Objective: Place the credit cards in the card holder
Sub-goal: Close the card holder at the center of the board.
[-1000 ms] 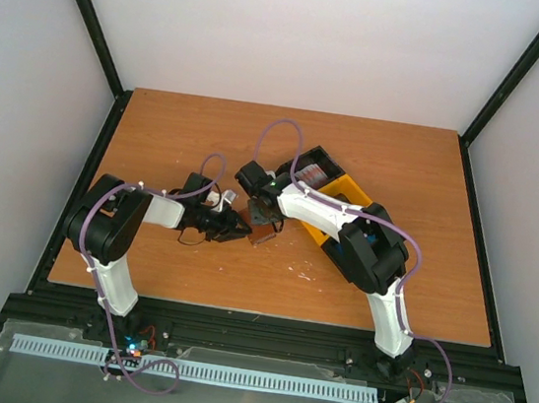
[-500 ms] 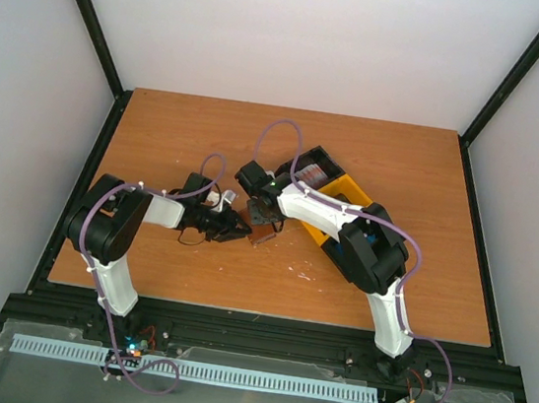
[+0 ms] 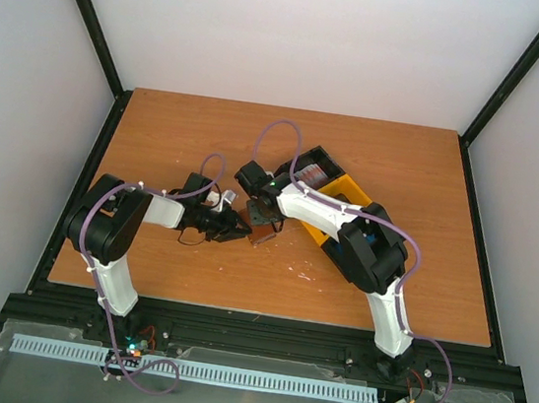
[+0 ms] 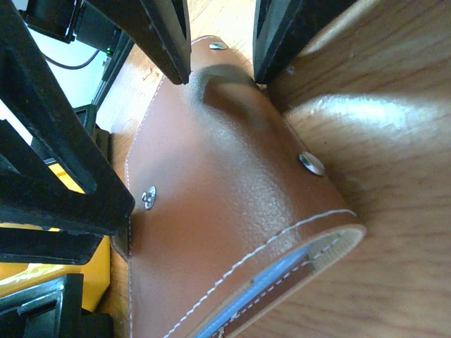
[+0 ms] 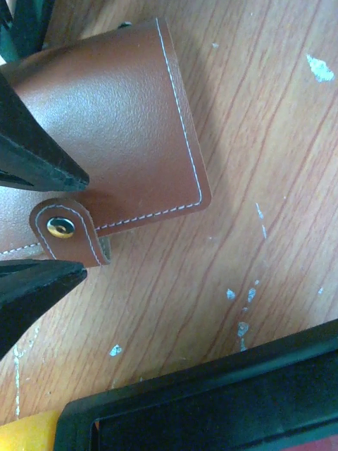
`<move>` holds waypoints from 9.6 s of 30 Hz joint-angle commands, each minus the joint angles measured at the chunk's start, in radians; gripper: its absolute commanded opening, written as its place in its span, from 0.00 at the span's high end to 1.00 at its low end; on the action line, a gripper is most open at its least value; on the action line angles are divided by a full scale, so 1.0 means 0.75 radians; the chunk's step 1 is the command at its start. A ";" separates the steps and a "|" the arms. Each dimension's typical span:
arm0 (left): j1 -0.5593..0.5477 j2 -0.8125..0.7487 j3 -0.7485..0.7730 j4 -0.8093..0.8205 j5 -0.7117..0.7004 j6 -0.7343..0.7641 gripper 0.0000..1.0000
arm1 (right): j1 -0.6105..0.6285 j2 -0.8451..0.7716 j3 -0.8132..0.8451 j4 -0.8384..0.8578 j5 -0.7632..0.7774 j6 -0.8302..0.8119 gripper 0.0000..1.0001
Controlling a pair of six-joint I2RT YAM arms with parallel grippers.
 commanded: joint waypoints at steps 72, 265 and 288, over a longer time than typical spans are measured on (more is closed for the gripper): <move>-0.007 0.126 -0.103 -0.181 -0.352 -0.081 0.67 | -0.167 -0.158 -0.248 0.302 -0.505 0.024 0.97; 0.040 0.338 -0.189 0.166 -0.450 -0.053 0.70 | -0.129 -0.018 -0.231 0.473 -0.207 0.118 0.95; 0.040 0.340 -0.182 0.164 -0.449 -0.054 0.70 | -0.124 -0.032 -0.222 0.492 -0.067 0.184 0.97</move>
